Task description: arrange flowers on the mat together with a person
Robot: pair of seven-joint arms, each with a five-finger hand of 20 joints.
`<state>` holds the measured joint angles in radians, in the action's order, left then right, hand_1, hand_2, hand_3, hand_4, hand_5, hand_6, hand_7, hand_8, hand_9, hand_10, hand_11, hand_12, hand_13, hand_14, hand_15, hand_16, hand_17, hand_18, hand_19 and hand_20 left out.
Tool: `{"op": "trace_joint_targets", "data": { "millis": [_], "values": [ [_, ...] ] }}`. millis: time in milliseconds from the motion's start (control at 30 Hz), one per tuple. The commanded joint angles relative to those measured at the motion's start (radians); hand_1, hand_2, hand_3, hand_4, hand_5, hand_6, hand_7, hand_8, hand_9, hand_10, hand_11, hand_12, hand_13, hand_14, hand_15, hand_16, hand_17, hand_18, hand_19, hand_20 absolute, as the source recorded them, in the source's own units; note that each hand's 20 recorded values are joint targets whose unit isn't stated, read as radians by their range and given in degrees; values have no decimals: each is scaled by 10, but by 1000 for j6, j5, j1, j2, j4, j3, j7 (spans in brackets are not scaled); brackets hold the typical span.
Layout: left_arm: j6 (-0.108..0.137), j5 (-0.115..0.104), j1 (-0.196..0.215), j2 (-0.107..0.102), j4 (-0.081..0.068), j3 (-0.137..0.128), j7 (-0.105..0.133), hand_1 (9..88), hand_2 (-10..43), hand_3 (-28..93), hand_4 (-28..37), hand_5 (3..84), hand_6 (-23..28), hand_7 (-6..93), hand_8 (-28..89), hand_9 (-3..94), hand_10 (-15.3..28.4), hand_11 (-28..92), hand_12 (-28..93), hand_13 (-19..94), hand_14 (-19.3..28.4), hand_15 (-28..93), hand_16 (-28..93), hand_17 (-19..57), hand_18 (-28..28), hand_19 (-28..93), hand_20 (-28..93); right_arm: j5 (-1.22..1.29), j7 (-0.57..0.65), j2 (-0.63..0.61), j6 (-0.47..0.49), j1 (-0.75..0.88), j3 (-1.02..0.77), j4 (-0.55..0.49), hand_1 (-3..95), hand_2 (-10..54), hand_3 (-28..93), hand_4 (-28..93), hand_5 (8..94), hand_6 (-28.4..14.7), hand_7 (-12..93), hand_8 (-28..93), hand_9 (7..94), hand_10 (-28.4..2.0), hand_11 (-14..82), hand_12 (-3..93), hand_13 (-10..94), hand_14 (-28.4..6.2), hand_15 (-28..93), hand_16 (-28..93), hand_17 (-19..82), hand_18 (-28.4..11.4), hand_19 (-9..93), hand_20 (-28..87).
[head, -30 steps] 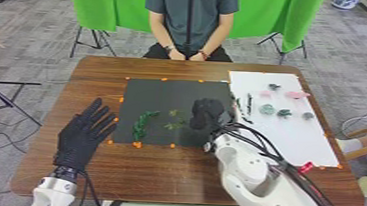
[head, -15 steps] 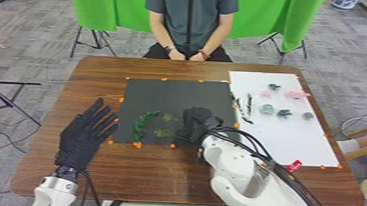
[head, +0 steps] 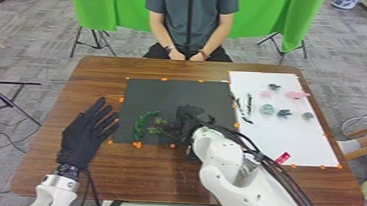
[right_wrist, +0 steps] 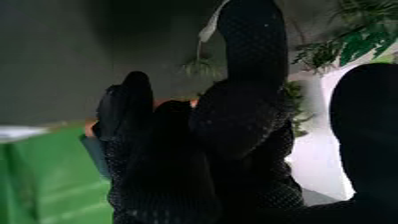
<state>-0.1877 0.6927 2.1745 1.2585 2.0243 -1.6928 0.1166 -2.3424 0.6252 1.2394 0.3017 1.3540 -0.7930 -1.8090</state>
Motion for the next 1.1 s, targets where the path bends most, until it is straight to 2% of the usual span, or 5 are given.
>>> {"op": "trace_joint_targets", "data": {
  "millis": [33,700,833,1000,1100],
  "values": [
    [-16,5,-1,-3,-12,7,-11,248,-35,702,-282,291,33,122,-70,226,107,143,150,197,135,148,42,-120,205,377,91,144,68,45,48,2,-43,-16,169,133,732,-240,910,-6,330,-83,937,-73,555,247,937,-27,743,271,482,-222,932,268],
    [-15,2,-2,-3,-13,12,-9,248,-34,701,-282,291,33,123,-70,226,106,144,150,198,135,149,42,-121,206,377,91,317,94,72,-2,41,-125,-59,129,189,726,-254,902,-18,285,-76,937,-82,526,246,937,-30,723,283,470,-227,932,263],
    [-10,5,9,1,-8,2,3,248,-34,701,-282,290,33,123,-70,225,106,142,149,197,135,148,41,-121,206,376,91,397,64,31,-98,47,-185,-121,133,184,726,-251,880,-22,274,-79,937,-90,487,262,921,-41,713,291,443,-228,929,252],
    [-7,7,18,12,-2,-11,7,247,-34,702,-282,291,33,123,-70,226,106,142,149,197,135,148,42,-121,206,377,92,595,-63,-55,-291,102,-344,-210,135,172,720,-250,811,-38,239,-85,915,-125,374,319,838,-83,711,282,356,-228,882,257],
    [-6,8,23,16,2,-21,7,247,-34,703,-282,291,33,123,-70,225,106,142,150,197,135,149,42,-120,205,377,91,727,-300,-139,-349,183,-458,-234,139,161,733,-247,750,-47,241,-90,848,-140,380,316,757,-113,729,272,289,-221,820,282]
  ]
}}
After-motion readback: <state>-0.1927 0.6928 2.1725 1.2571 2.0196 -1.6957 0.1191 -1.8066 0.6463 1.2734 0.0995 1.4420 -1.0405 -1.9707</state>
